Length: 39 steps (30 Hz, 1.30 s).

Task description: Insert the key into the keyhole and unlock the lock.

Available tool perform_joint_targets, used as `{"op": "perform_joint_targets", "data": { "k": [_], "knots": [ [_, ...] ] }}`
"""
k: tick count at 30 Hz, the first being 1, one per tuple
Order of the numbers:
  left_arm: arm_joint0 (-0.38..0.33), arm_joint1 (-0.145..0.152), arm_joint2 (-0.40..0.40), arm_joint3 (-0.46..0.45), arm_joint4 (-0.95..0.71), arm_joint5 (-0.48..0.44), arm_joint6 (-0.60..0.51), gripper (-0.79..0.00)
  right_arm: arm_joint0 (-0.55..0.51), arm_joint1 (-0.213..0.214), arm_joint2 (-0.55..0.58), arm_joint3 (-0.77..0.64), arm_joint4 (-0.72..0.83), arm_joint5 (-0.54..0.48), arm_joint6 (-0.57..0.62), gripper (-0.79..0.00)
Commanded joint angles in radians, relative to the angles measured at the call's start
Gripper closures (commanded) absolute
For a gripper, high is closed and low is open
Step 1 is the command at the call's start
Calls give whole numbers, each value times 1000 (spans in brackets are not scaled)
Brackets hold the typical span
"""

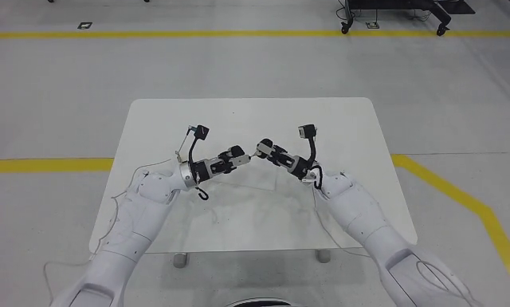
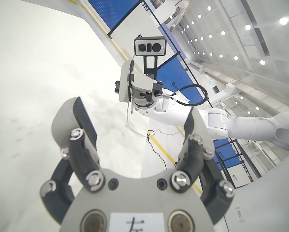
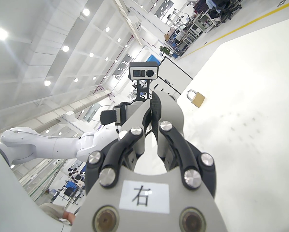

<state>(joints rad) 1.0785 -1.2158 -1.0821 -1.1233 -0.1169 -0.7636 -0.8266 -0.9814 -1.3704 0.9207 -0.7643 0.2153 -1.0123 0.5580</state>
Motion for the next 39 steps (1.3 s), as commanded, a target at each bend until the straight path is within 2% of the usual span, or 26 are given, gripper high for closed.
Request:
{"op": "perform_joint_targets", "data": {
  "k": [1, 7, 15, 17, 20, 25, 33, 34, 35, 36, 39],
  "knots": [
    [-4, 0, 4, 7, -8, -1, -7, -379, 6, -4, -6, 10, 4, 0, 5, 0],
    [-17, -1, 19, 23, -1, 13, -2, -314, 23, -16, -25, 33, 7, 0, 12, 0],
    [-37, -6, 43, 49, 1, 34, 3, -274, 31, -24, -33, 37, 16, 0, 31, 0],
    [-39, -6, 46, 53, 0, 32, 5, -228, 31, -25, -32, 40, 18, 0, 33, 0],
    [-42, -7, 48, 60, -6, 30, 7, -117, 34, -26, -31, 46, 20, 0, 35, 0],
    [-44, -6, 49, 71, -19, 22, 9, 0, 35, -28, -29, 51, 20, 0, 39, 0],
    [-46, -2, 44, 76, -8, 15, 21, 0, 34, -28, -23, 46, 23, 0, 62, 0],
    [-45, -1, 41, 75, -2, 13, 26, 0, 34, -26, -20, 46, 23, 0, 68, -31],
    [-44, 1, 37, 73, 3, 11, 30, 0, 34, -24, -16, 45, 25, 0, 73, -166],
    [-41, 2, 32, 70, 1, 8, 35, 0, 33, -23, -12, 44, 30, 0, 80, -219],
    [-32, 8, 13, 63, -19, -1, 39, 0, 27, -16, 3, 35, 60, 0, 118, -228]
  ]
}}
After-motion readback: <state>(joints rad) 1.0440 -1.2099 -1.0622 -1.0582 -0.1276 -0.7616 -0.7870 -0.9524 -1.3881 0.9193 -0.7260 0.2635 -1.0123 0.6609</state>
